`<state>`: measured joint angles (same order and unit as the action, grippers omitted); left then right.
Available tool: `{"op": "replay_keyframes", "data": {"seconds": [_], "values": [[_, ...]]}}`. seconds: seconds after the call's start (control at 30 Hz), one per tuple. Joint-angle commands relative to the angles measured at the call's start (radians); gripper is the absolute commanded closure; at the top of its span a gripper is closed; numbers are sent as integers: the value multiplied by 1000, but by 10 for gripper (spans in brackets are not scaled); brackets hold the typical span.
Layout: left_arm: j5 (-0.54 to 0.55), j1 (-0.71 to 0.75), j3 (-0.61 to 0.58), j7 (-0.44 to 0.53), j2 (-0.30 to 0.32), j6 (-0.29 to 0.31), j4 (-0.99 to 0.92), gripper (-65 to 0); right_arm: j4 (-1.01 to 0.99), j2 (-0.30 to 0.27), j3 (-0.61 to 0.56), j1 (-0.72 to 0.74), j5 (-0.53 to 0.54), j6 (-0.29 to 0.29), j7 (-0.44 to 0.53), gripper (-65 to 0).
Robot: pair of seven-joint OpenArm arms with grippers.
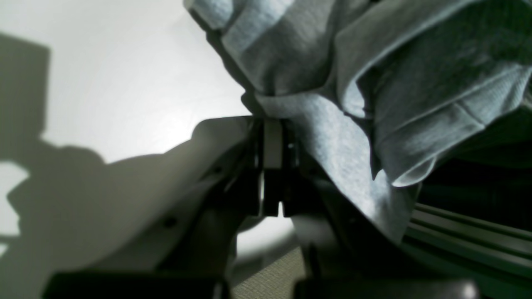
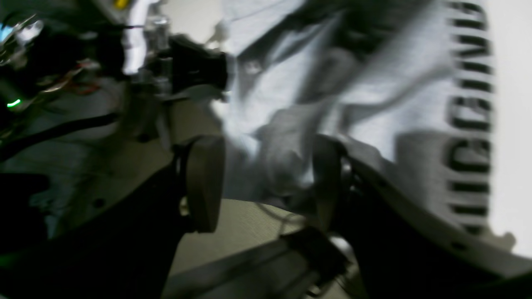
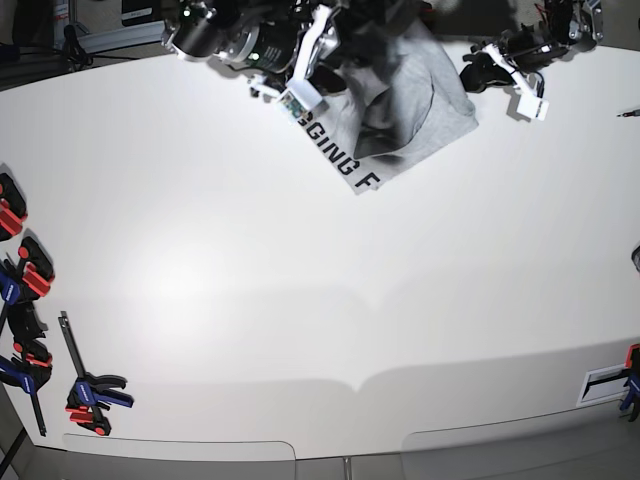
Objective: Fold the T-shirt properly
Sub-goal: 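Fold the lifted shirt over onto itself with the right gripper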
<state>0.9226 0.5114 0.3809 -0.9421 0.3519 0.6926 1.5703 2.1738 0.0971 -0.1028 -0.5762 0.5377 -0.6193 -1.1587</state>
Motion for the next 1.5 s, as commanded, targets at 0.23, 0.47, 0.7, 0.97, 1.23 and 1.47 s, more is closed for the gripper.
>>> {"op": "replay_keyframes", "data": {"seconds": [0.23,0.47,0.7,0.97,1.23,1.47], "values": [[2,1,4,2,12,6,9,0,18,3,-21,0,-45,25,45,-321],[2,1,4,2,12,6,9,0,1,3,-134,0,-117,70,45,-321],[2,1,4,2,12,6,9,0,-42,3,-175,1,-243,129,63,-275],[2,1,4,12,12,6,9,0,-42,3,-224,16,-148,82,17,0],[2,1,4,12,12,6,9,0,-42,3,-346,26,-66,28,-69,0],[2,1,4,16,12,6,9,0,-42,3,-346,29,-48,2,-69,0]]}}
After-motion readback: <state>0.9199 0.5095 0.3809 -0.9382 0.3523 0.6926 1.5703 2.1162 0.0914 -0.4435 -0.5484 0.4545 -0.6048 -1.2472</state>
